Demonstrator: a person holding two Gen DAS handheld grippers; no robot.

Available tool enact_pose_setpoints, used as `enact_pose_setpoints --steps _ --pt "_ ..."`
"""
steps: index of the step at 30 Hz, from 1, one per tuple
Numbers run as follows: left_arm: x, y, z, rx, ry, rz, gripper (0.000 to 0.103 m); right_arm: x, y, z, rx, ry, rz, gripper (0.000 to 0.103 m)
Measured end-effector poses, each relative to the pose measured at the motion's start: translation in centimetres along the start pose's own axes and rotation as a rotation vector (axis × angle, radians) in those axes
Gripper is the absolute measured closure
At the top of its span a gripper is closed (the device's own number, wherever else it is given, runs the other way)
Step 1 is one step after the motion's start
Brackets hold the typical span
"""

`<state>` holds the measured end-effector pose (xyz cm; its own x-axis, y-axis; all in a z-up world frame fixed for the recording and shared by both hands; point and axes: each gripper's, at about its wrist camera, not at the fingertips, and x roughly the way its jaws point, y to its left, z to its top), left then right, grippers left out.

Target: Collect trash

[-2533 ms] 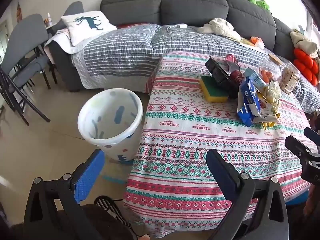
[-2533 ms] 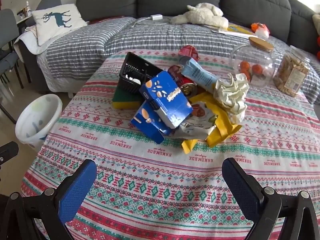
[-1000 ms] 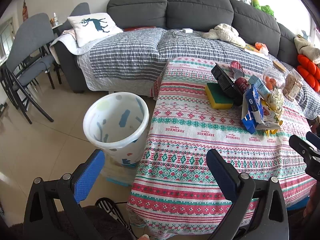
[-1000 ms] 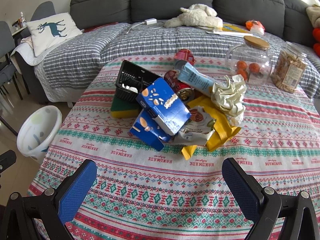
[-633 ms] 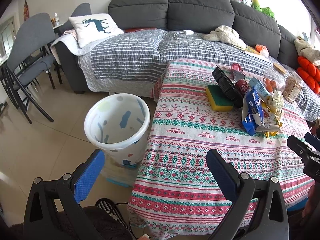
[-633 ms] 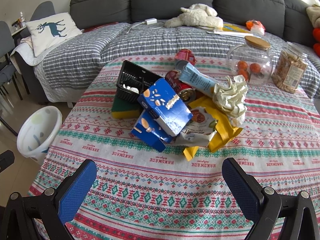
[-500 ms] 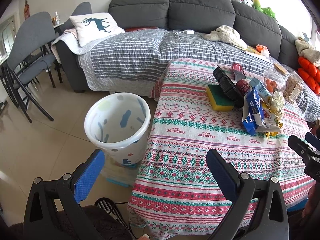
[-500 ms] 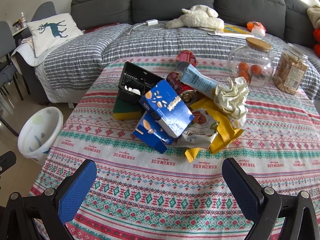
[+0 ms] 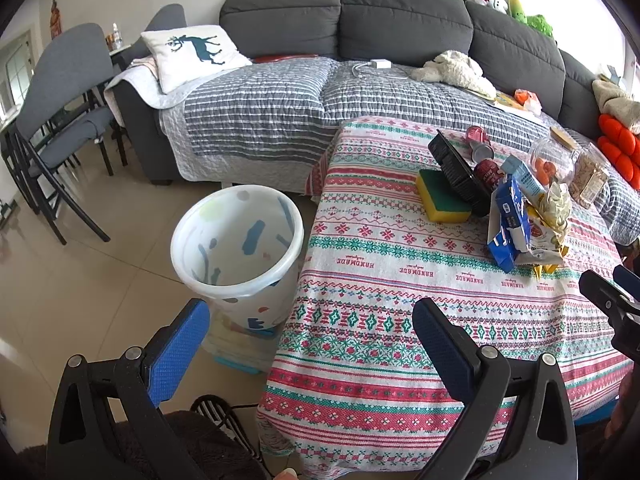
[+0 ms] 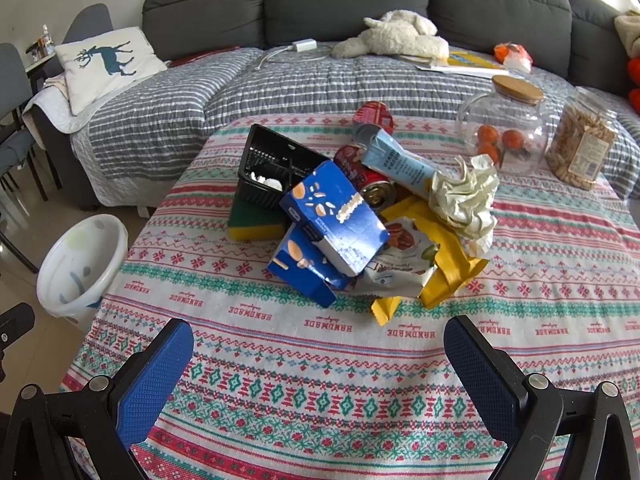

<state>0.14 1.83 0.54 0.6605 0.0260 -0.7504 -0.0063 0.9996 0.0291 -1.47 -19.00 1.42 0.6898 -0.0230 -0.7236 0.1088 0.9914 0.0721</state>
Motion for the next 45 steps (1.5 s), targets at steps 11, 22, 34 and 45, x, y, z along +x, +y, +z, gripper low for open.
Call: enact_pose_setpoints --steps 11,22,34,45 --pt "0.1 0.1 0.1 -0.003 0.001 0.007 0.001 0.1 0.2 0.1 -0.005 0.0 -0.003 0.0" --pt "0.5 0.9 0.6 -0.034 0.004 0.031 0.001 -0.3 0.9 0.4 -0.022 -0.011 0.008 0.0" --pt "-0.3 0.2 1.1 -0.048 0.037 -0.067 0.001 -1.7 0.7 1.2 0.009 0.015 0.019 0.0" --pt "1.9 -3.8 5.1 0.036 0.101 -0.167 0.003 -0.2 -3.7 6.0 0.033 0.118 -0.051 0.0"
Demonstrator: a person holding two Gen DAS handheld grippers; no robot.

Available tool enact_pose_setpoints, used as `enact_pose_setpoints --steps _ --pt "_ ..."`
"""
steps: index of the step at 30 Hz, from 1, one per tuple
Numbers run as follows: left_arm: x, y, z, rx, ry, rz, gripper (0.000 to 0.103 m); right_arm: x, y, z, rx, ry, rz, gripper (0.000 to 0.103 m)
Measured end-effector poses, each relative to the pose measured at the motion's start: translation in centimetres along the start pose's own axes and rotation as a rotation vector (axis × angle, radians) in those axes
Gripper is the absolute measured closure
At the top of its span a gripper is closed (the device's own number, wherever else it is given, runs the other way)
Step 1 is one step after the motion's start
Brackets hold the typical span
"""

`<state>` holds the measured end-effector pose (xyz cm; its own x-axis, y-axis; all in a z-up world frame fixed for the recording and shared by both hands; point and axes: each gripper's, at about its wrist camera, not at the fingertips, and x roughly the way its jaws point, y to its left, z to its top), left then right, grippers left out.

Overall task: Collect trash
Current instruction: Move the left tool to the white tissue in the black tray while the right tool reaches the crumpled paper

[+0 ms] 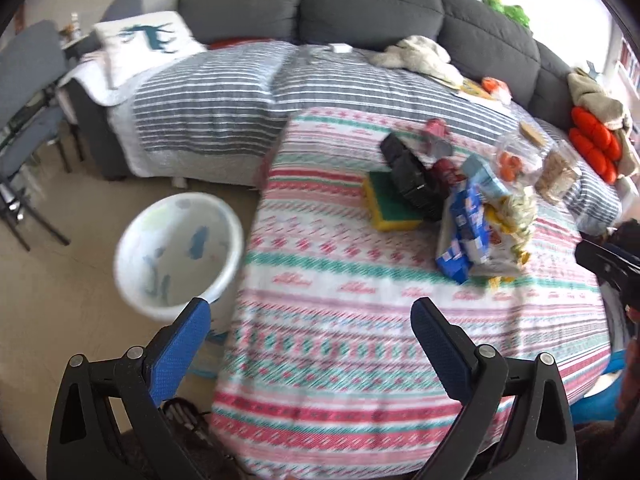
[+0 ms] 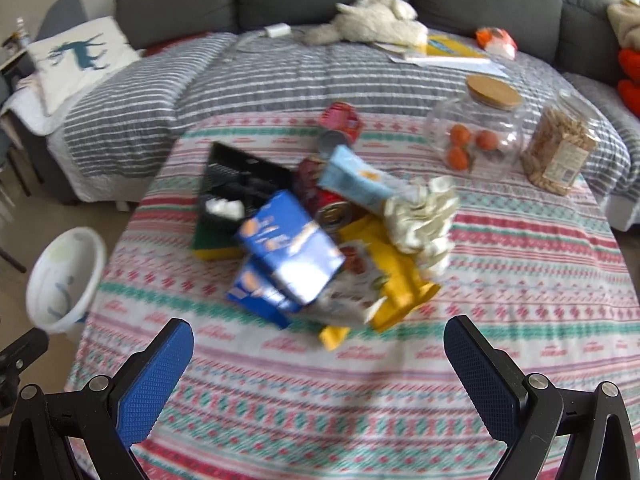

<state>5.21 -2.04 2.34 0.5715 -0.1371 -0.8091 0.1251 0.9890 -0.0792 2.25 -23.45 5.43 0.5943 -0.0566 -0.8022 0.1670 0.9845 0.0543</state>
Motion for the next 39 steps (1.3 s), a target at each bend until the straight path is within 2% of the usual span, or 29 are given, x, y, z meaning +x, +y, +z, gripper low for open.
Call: enact_pose_setpoints --steps 4,7,9,11,12,13,14,19,26,32,35,39 --pt "2.1 -2.8 3.1 0.046 0.027 -0.073 0.011 1.9 -4.2 1.7 0.087 -0.002 -0.015 0.0" --pt "4.3 -5.3 5.3 0.089 0.043 -0.113 0.02 4.5 -7.6 2.1 0.172 0.077 0.001 0.004" --pt "5.7 -6.5 6.6 0.094 0.043 -0.139 0.027 5.4 -9.2 2.5 0.2 0.094 0.014 0.004" --pt "7.2 -7.3 7.9 0.088 0.045 -0.166 0.045 5.8 -10.4 3.1 0.224 0.096 0.009 0.004" --pt "7.9 -7.8 8.6 0.091 0.059 -0.176 0.051 6.0 -10.8 3.5 0.235 0.096 0.012 0.004" --pt "9.1 -8.7 9.7 0.11 0.086 -0.178 0.064 6.1 -11.3 3.8 0.246 0.095 0.014 0.004" --pt "9.6 -9.2 10.4 0.131 0.103 -0.175 0.071 6.3 -11.7 4.1 0.255 0.093 0.015 0.004" --pt "13.2 -13.2 14.0 0.304 0.255 -0.133 0.08 7.2 -12.8 4.9 0.289 0.089 0.049 0.004" --pt "16.6 -16.3 13.7 0.51 0.395 0.019 0.08 8.4 -13.5 4.7 0.281 0.118 0.033 0.004" --pt "19.1 -16.5 12.3 0.558 0.476 0.12 0.079 8.3 -14.2 4.6 0.284 0.112 0.008 0.004" --pt "19.8 -16.5 12.4 0.545 0.479 0.135 0.078 8.3 -14.5 4.5 0.29 0.115 0.006 0.004" --pt "20.3 -16.6 12.4 0.533 0.483 0.121 0.075 9.0 -15.2 4.5 0.31 0.129 0.005 0.004"
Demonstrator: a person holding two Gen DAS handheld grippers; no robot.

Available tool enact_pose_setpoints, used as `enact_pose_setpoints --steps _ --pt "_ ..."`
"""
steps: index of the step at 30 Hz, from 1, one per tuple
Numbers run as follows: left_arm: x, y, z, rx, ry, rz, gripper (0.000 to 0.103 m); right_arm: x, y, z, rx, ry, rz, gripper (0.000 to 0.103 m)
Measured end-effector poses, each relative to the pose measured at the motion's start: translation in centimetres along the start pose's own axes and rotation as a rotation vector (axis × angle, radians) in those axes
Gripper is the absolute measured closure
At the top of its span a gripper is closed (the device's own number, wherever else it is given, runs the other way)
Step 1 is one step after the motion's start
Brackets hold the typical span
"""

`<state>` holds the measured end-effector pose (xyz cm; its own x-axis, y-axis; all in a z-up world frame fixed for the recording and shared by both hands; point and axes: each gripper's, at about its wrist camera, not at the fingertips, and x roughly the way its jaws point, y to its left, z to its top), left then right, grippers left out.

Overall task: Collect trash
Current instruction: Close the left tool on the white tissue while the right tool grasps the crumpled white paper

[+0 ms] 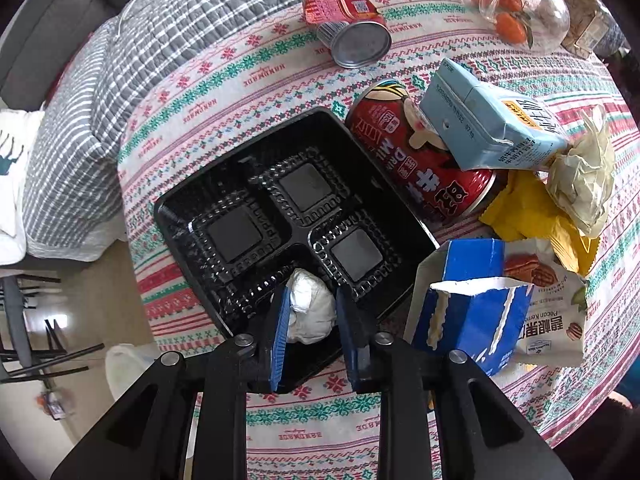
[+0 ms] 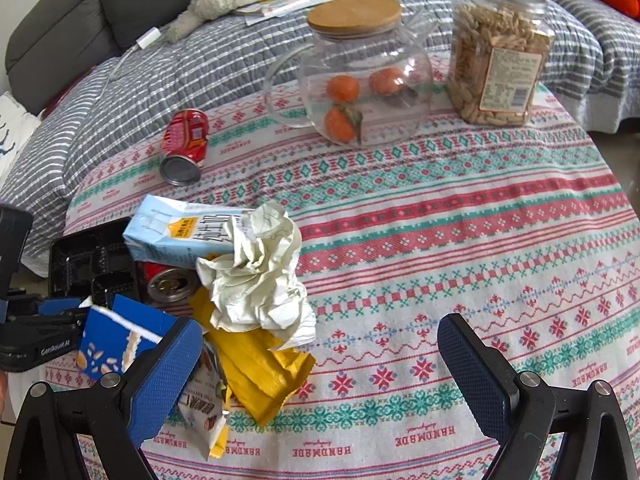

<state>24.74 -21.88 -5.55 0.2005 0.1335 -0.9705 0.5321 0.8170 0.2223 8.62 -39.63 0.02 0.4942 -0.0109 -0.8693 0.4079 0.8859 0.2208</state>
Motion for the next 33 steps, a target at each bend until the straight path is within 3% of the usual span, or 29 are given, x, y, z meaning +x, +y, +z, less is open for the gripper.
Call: enact_pose_setpoints --steps 4,7,13,18,21,22,23,29,33 --pt "0.3 0.4 -0.2 -0.019 -0.035 -0.049 0.083 1.6 -0.2 0.5 0.021 0.024 0.018 0.004" --pt "-0.4 1.5 -0.4 -0.089 -0.1 -0.095 0.089 3.4 -0.3 0.9 0.06 0.06 0.056 0.005" --pt "-2.5 3.1 -1.9 -0.184 -0.217 -0.199 0.09 5.4 0.8 1.2 0.078 0.095 0.092 0.019" --pt "-4.2 4.3 -4.0 -0.263 -0.32 -0.27 0.091 6.7 1.7 1.2 0.065 0.115 0.119 0.044" --pt "-5.2 4.7 -5.2 -0.293 -0.376 -0.302 0.091 7.3 1.6 1.1 0.065 0.12 0.127 0.07" --pt "-5.6 4.8 -5.7 -0.302 -0.393 -0.309 0.091 7.3 1.5 1.1 0.063 0.117 0.132 0.084" --pt "-6.0 5.0 -6.2 -0.313 -0.416 -0.318 0.091 7.2 1.4 1.1 0.062 0.117 0.139 0.087" --pt "-8.0 7.3 -9.9 -0.386 -0.517 -0.375 0.091 4.4 1.0 0.7 0.052 0.064 0.143 0.093" --pt "-8.8 8.8 -13.1 -0.401 -0.562 -0.355 0.091 1.8 2.3 0.4 0.011 0.017 0.153 0.093"
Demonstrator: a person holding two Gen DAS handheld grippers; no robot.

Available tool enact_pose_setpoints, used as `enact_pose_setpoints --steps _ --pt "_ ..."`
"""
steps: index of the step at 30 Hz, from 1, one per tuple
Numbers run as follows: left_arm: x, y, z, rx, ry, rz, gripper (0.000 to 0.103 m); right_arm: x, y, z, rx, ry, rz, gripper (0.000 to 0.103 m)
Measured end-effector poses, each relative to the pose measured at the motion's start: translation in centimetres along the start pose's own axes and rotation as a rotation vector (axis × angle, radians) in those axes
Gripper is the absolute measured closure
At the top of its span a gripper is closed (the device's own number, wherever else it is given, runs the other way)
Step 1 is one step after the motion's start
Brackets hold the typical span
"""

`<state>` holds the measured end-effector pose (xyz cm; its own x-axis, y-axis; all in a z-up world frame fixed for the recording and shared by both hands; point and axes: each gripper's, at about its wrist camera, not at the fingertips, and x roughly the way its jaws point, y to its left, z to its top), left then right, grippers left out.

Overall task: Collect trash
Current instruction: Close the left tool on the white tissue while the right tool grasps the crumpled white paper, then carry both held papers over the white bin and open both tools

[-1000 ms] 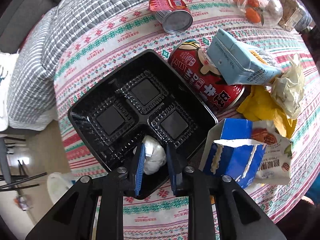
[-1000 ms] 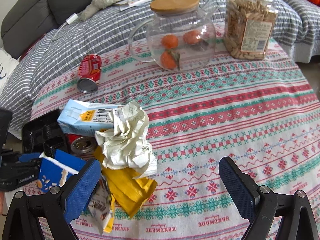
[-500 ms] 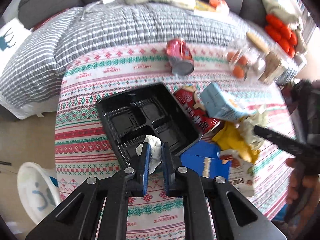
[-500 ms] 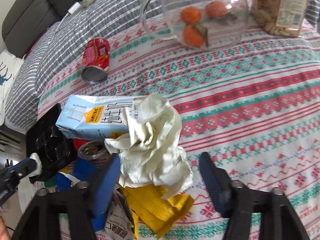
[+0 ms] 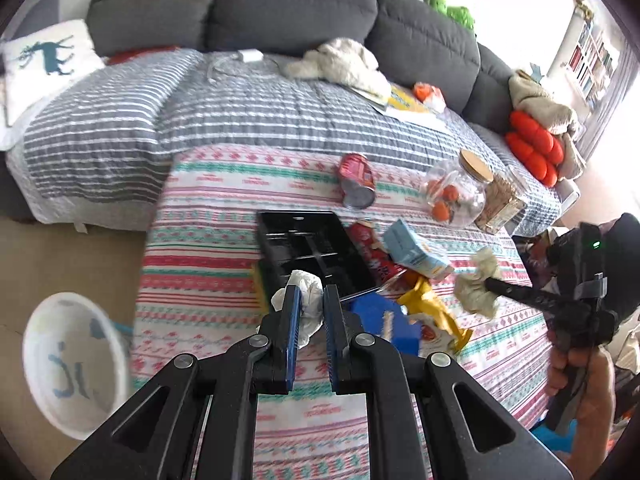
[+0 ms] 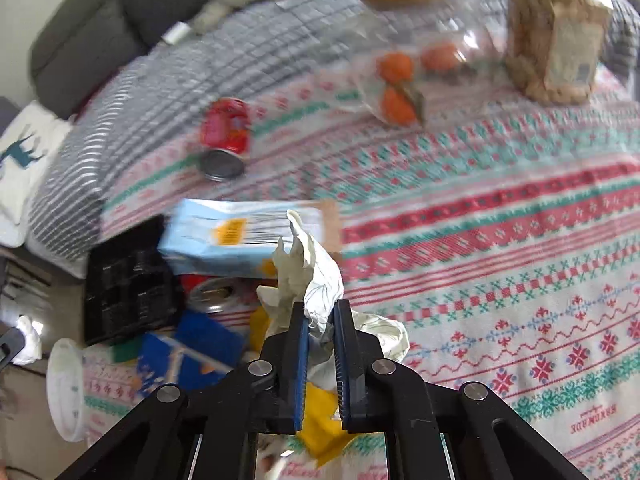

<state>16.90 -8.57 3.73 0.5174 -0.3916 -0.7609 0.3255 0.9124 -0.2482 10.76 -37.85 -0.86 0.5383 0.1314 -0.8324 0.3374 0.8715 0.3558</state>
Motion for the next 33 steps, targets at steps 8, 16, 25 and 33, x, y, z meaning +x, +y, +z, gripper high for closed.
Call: enact_pose_setpoints --steps 8,16,25,33 --pt "-2.3 6.6 -3.3 -0.061 0.023 0.089 0.09 -2.7 6.1 -1.6 -0.107 -0.059 0.057 0.093" --pt "-5.0 13.9 -6.4 -0.138 0.016 0.219 0.09 -1.5 14.8 -4.5 -0.257 -0.033 0.15 0.093" --pt "-3.4 21.8 -8.6 -0.206 0.084 0.355 0.09 2.7 23.4 -7.9 -0.395 0.048 0.214 0.093" --pt "-2.0 24.0 -7.9 -0.192 0.078 0.345 0.083 6.5 27.4 -9.9 -0.447 0.105 0.216 0.093"
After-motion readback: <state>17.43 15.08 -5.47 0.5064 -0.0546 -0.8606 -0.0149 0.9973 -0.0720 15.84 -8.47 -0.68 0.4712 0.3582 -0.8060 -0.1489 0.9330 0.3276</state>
